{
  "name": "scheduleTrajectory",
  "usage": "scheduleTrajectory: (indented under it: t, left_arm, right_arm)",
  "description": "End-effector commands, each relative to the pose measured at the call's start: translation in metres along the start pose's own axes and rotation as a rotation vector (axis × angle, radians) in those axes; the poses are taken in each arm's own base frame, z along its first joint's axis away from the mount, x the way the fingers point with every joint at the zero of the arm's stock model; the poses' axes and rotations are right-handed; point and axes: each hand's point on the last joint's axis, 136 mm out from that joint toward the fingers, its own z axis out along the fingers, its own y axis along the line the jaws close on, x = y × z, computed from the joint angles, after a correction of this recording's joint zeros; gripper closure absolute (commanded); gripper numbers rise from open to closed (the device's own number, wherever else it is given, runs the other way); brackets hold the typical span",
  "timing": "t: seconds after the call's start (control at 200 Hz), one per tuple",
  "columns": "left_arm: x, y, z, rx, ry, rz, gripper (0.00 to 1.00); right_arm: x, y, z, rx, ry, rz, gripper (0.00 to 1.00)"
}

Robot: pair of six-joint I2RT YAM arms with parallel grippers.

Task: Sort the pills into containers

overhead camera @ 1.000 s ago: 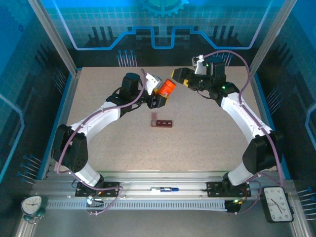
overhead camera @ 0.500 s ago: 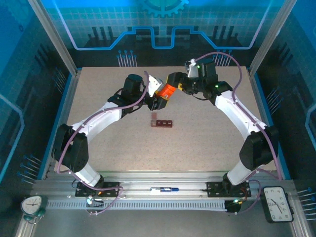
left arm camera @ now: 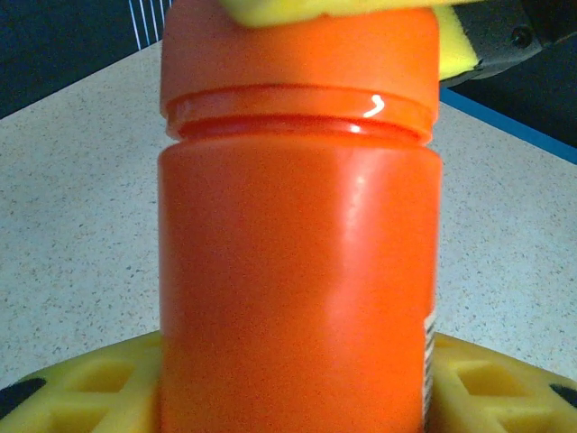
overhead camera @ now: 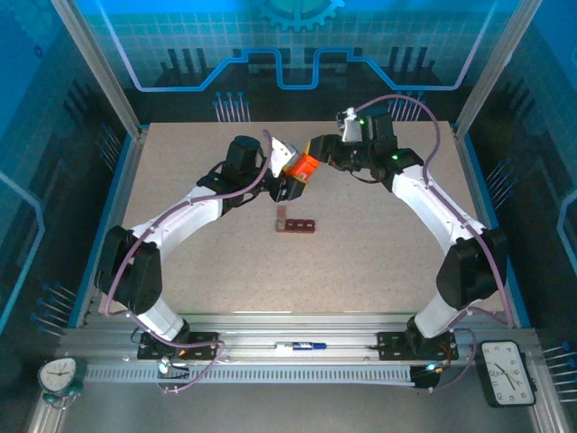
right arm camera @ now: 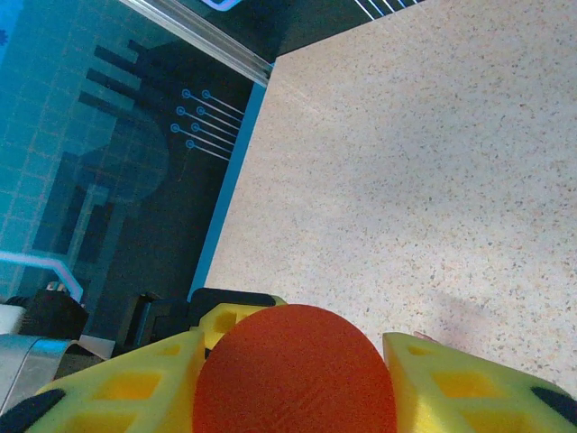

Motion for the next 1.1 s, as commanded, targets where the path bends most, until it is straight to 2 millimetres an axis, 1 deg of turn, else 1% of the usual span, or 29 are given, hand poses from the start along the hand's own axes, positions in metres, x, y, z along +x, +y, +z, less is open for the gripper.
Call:
scheduleTrajectory:
  t: [0.0,0.125,0.185,0.265,0.355,0.405,0.47,0.49,0.595,0.675,0.715,0.78,0.866,1.096]
  left_arm:
    - [-0.029,-0.008,-0.004,0.029,-0.072,0.046,0.76]
    - [-0.034,-0.019,-0.012,0.097,-0.088,0.026,0.76]
    - [-0.037,-0.026,-0.016,0.143,-0.099,0.01,0.76]
    - [-0.039,-0.035,-0.019,0.209,-0.108,-0.025,0.76]
    - [-0.038,-0.039,-0.019,0.247,-0.107,-0.052,0.76]
    - [-0.037,-0.038,-0.018,0.246,-0.103,-0.06,0.76]
    - [-0.034,-0.034,-0.017,0.221,-0.095,-0.055,0.76]
    - [-0.033,-0.032,-0.016,0.209,-0.092,-0.052,0.76]
    - [-0.027,-0.022,-0.013,0.148,-0.073,-0.03,0.77]
    - [-0.025,-0.014,-0.012,0.101,-0.065,-0.012,0.77]
    - [-0.023,-0.011,-0.011,0.082,-0.064,-0.004,0.77]
    - [-0.022,-0.007,-0.01,0.052,-0.062,0.013,0.77]
    - [-0.021,-0.004,-0.008,0.03,-0.059,0.033,0.77]
    - [-0.019,-0.004,-0.004,0.025,-0.05,0.044,0.77]
  right_arm:
    - [0.002,0.011,-0.002,-0.1,0.026,-0.102,0.54]
    - [-0.008,0.015,-0.015,-0.202,-0.008,-0.244,0.54]
    - [-0.008,0.015,-0.021,-0.249,-0.014,-0.295,0.53]
    - [-0.011,0.014,-0.026,-0.289,-0.019,-0.306,0.53]
    - [-0.011,0.017,-0.029,-0.324,-0.025,-0.304,0.51]
    - [-0.012,0.018,-0.03,-0.325,-0.025,-0.298,0.46]
    - [-0.015,0.017,-0.033,-0.312,-0.036,-0.276,0.29]
    - [-0.017,0.016,-0.034,-0.299,-0.047,-0.265,0.26]
    - [-0.029,0.006,-0.044,-0.225,-0.095,-0.191,0.21]
    - [-0.035,-0.005,-0.047,-0.172,-0.108,-0.105,0.2]
    - [-0.035,-0.009,-0.047,-0.146,-0.104,-0.067,0.2]
    - [-0.033,-0.021,-0.043,-0.077,-0.076,0.011,0.21]
    - [-0.03,-0.026,-0.038,-0.05,-0.055,0.061,0.2]
    - [-0.019,-0.013,-0.02,-0.045,-0.016,0.06,0.19]
